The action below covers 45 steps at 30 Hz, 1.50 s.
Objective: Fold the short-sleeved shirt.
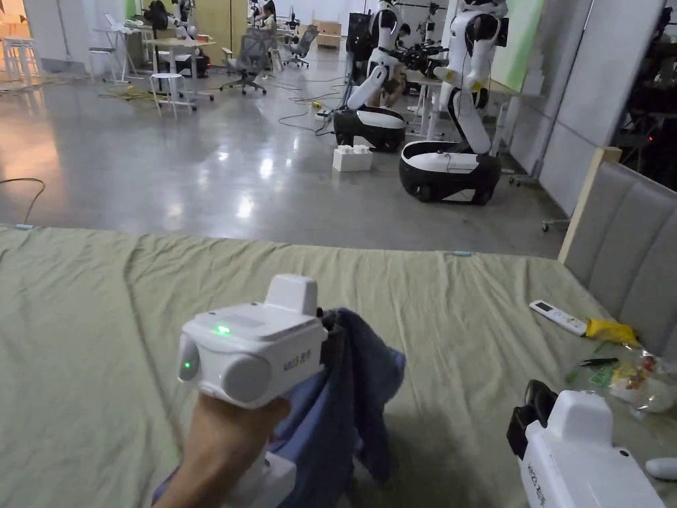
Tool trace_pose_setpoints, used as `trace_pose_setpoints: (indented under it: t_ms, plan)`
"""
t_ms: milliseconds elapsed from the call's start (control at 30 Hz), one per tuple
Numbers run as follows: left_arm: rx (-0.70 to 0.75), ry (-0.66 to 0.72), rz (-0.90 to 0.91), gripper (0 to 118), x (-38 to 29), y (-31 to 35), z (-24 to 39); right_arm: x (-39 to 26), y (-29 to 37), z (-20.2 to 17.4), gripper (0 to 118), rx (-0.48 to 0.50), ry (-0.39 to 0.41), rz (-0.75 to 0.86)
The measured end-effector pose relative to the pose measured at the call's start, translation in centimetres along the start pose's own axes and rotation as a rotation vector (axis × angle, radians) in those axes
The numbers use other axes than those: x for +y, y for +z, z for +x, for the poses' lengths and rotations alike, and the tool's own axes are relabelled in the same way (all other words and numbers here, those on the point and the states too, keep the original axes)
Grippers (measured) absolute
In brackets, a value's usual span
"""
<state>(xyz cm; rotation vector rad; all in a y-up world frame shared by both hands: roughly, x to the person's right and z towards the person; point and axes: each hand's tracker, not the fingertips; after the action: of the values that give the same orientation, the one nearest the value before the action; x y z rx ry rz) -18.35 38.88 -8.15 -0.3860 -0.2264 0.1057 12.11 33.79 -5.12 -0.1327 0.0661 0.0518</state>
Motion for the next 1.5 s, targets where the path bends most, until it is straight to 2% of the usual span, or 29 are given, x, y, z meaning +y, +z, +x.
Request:
trace_pose_setpoints:
  t_ms: [200, 267, 367, 400, 500, 633, 767, 867, 933, 967, 1000, 1067, 1100, 1267, 1400, 1500]
  plan:
    - [-0.088, 0.033, -0.143, 6, -8.0, -2.2, 2.9, -1.2, 0.0, 1.2, 0, -0.019, -0.004, -0.030]
    - [-0.086, 0.019, -0.154, 13, -9.9, -2.1, 3.7, -1.5, -0.2, 1.1, 0, -0.019, -0.005, -0.044]
    - [-0.069, -0.007, -0.216, 68, -11.7, -2.4, 4.1, -1.9, -0.3, 0.7, 0, -0.011, -0.008, -0.064]
    - [-0.040, -0.022, -0.215, 81, -11.9, -2.2, 4.1, -1.9, -0.4, 0.5, 0, -0.007, -0.005, -0.067]
    - [0.013, -0.034, -0.153, 81, -11.6, -1.0, 2.7, -1.9, -0.5, -0.2, 0, 0.011, 0.002, -0.067]
    - [0.096, 0.020, 0.004, 81, -9.1, 2.1, 0.2, -1.2, -0.8, -1.5, 0, 0.040, 0.024, -0.052]
    - [0.233, 0.007, 0.124, 75, -6.6, 5.4, -2.4, -0.1, -1.0, -3.0, 0, 0.064, 0.043, -0.026]
    - [0.331, -0.005, 0.197, 44, -5.5, 7.8, -4.5, 0.5, -1.1, -4.1, 0, 0.079, 0.051, -0.008]
    - [0.390, -0.004, 0.225, 40, -5.1, 9.2, -5.6, 0.9, -1.2, -4.7, 0, 0.086, 0.062, 0.013]
    - [0.423, 0.000, 0.238, 31, -4.9, 9.9, -6.2, 1.0, -1.2, -5.0, 0, 0.087, 0.061, 0.016]
    - [0.456, 0.001, 0.247, 16, -4.9, 10.5, -6.7, 1.2, -1.2, -5.4, 0, 0.088, 0.062, 0.024]
    - [0.490, 0.006, 0.260, 12, -4.9, 11.6, -7.5, 1.5, -1.1, -6.0, 0, 0.089, 0.075, 0.050]
    - [0.505, 0.012, 0.261, 5, -4.9, 12.0, -7.8, 1.6, -1.1, -6.2, 0, 0.091, 0.071, 0.049]
    - [0.552, 0.014, 0.254, 0, -5.3, 13.3, -9.3, 1.8, -1.1, -7.0, 0, 0.107, 0.077, 0.074]
    - [0.564, 0.089, 0.206, 0, -6.0, 13.0, -10.9, 1.9, -1.2, -7.3, 0, 0.127, 0.083, 0.073]
    - [0.519, 0.160, 0.042, 0, -7.4, 11.6, -12.8, 1.7, -1.4, -7.4, 0, 0.137, 0.097, 0.063]
